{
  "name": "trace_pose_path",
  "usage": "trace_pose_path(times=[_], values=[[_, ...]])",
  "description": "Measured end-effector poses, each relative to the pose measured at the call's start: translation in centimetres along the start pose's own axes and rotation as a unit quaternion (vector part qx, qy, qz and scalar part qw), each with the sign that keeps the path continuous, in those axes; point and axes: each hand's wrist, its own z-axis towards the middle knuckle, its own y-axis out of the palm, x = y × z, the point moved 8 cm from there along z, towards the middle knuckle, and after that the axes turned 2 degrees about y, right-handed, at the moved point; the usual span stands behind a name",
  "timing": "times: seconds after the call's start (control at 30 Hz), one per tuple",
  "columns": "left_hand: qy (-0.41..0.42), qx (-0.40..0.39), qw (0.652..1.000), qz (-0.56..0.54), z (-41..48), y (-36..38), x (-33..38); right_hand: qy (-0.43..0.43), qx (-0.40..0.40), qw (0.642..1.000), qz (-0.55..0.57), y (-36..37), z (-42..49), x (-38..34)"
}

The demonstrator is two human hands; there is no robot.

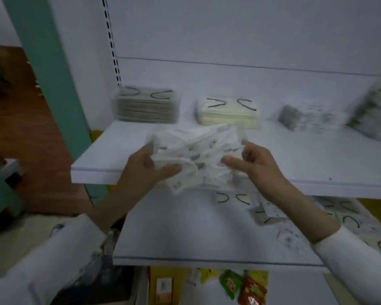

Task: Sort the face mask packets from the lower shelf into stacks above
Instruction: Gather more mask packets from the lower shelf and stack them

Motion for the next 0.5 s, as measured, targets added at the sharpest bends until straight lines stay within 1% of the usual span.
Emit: trace_pose_path(times=[0.07, 0.13, 0.17, 0.27, 0.37, 0.43, 0.5], values=[[0.051, 0.009, 0.996, 0.073, 3.4, -0.3, 2.6, -0.037, 0.006, 0.999, -0.023, -0.7, 2.7, -2.3], [0.076, 0.021, 0.991, 0.111, 5.8, -0.4, 3.2, -0.024, -0.019, 0.999, -0.031, -0.4, 5.2, -1.7], [0.073, 0.026, 0.991, 0.111, 6.6, -0.2, 2.8, -0.006, -0.025, 0.999, -0.035, -0.2, 6.2, -0.4], [0.040, 0.048, 0.993, 0.099, 7.8, 0.4, 0.9, 0.050, -0.011, 0.999, -0.016, -0.3, 7.5, 2.7], [0.028, 0.064, 0.994, 0.084, 8.7, 0.4, -0.3, 0.060, 0.026, 0.998, 0.021, -1.1, 7.6, 3.5], [0.031, 0.072, 0.993, 0.087, 9.3, 0.3, -0.4, 0.052, 0.039, 0.997, 0.052, -1.4, 7.7, 3.2], [0.040, 0.074, 0.991, 0.100, 10.1, 0.5, 0.0, 0.037, 0.051, 0.996, 0.058, -1.4, 8.3, 2.7]])
